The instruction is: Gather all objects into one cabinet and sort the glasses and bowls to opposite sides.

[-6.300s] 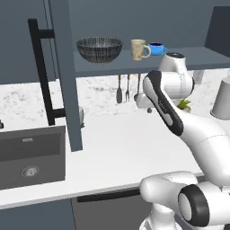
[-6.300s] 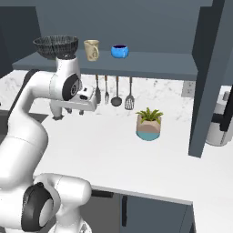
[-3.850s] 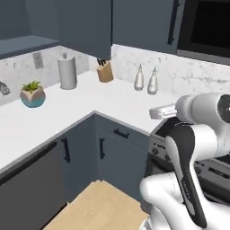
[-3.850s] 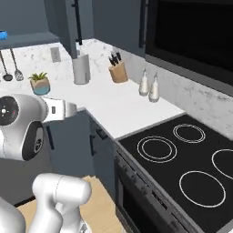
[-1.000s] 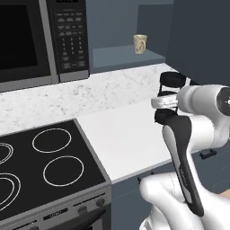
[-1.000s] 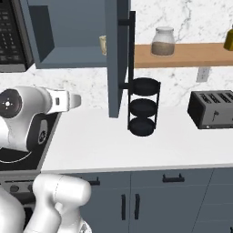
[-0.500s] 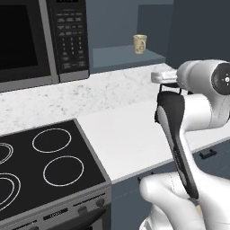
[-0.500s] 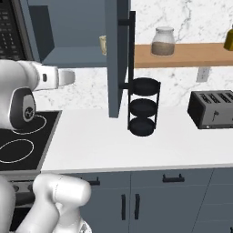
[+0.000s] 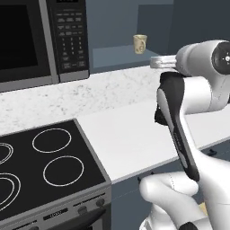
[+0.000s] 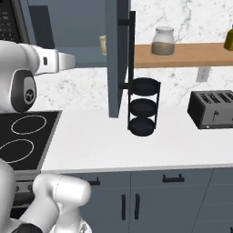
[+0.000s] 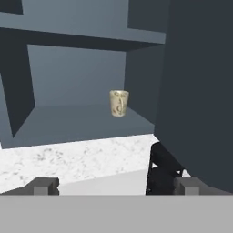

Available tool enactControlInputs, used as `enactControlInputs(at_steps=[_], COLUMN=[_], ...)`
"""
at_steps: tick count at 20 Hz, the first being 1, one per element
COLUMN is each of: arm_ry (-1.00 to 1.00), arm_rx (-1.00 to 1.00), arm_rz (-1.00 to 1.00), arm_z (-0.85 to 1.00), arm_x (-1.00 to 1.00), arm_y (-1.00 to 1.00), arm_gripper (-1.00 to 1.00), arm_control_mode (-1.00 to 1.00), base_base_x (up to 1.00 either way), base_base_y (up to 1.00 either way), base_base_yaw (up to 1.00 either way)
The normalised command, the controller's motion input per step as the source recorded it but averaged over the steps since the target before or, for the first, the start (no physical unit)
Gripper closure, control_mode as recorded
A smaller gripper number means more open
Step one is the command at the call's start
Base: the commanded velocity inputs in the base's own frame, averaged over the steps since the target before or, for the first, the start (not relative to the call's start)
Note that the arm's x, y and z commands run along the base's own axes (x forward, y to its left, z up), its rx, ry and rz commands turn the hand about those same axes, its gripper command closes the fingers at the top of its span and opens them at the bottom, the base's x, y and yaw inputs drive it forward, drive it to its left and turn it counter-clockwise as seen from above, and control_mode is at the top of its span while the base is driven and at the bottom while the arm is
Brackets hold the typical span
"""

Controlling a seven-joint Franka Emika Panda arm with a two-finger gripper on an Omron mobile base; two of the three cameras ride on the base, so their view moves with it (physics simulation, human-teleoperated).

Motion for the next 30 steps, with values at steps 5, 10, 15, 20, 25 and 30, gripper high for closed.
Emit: enactControlInputs(at_steps=[5,10,15,20,25,30], arm_ry=[-0.13,-0.13,-0.02,0.0,0.0,0.0], arm_rx=[0.0,0.0,0.0,0.0,0.0,0.0], arm_rz=[0.0,0.0,0.0,0.03,0.03,0.03], arm_z=[0.0,0.0,0.08,0.14,0.16,-0.01], arm_x=[0.56,0.63,0.41,0.33,0.29,0.26], arm_y=[0.0,-0.02,-0.02,-0.01,-0.04,0.0], arm_gripper=[-1.0,-1.0,-1.0,-1.0,-1.0,-1.0], arm_control_mode=[-1.0,-1.0,-1.0,-1.0,-1.0,-1.0], base_base_x=[0.0,0.0,0.0,0.0,0.0,0.0], base_base_y=[0.0,0.0,0.0,0.0,0.0,0.0], base_base_yaw=[0.0,0.0,0.0,0.0,0.0,0.0])
